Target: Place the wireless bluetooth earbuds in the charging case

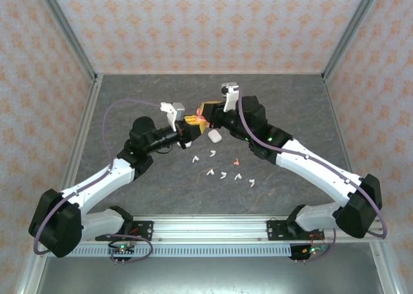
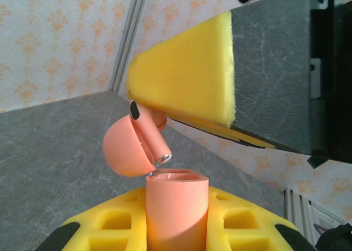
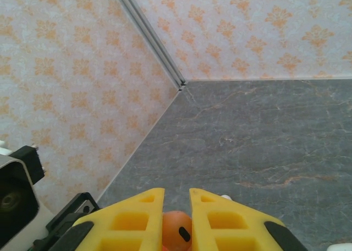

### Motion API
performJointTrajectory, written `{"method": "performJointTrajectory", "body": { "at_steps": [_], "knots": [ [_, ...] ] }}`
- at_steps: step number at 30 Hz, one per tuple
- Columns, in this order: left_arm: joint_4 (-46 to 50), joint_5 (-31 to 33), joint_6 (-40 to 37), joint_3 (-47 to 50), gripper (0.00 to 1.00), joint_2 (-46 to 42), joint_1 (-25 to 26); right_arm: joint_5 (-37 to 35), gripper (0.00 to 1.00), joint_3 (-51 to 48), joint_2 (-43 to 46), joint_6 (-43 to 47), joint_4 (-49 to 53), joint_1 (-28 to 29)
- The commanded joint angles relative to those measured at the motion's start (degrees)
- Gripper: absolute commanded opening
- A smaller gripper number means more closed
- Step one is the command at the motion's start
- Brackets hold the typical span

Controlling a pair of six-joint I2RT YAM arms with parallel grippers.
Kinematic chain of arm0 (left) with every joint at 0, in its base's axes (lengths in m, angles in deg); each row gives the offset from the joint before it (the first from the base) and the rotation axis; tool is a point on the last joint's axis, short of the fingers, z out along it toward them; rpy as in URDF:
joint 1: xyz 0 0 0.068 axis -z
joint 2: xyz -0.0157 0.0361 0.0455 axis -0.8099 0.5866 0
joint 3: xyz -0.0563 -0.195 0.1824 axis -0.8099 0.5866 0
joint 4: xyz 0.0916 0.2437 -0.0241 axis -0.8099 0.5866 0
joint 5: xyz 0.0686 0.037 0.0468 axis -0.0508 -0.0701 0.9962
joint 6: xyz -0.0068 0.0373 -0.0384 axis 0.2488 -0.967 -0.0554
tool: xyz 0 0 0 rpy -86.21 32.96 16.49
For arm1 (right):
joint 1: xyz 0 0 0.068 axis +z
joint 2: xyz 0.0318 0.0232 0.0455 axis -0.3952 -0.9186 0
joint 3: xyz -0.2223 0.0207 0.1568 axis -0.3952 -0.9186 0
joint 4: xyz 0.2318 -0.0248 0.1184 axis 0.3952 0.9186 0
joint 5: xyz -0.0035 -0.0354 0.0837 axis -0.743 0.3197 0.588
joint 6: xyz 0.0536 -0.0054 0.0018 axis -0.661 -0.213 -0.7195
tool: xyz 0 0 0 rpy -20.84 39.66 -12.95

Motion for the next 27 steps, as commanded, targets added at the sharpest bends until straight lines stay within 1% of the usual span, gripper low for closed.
{"method": "performJointTrajectory", "body": {
  "at_steps": [1, 7, 15, 18, 23, 27],
  "knots": [
    [-2.51, 1.46, -0.43, -0.26, 0.00, -1.59, 0.61, 0.56, 0.16, 2.25, -0.64, 0.76, -1.34, 1.07],
    [-2.17, 2.30, -0.92, 0.22, 0.00, -2.30, 0.59, 0.53, 0.16, 1.91, -0.67, 0.46, 0.25, 1.52],
    [-1.48, 2.45, -1.53, 0.38, 0.00, -2.67, 0.53, -1.62, 0.16, 0.58, 0.91, 0.85, 1.71, 1.55],
    [-1.44, 2.61, -1.62, 0.25, 0.00, -2.58, 0.58, -0.33, 0.16, 0.58, 1.04, 0.69, 1.85, 1.54],
    [-1.70, 3.15, -1.69, 0.13, 0.00, -2.40, 0.53, 4.03, 0.16, 0.57, 0.91, -0.85, 1.88, 1.55],
    [-2.52, 3.25, -1.40, 0.35, 0.00, -2.40, 0.53, 5.39, 0.16, 0.02, 1.55, -2.61, 2.21, 1.52]
  ]
}}
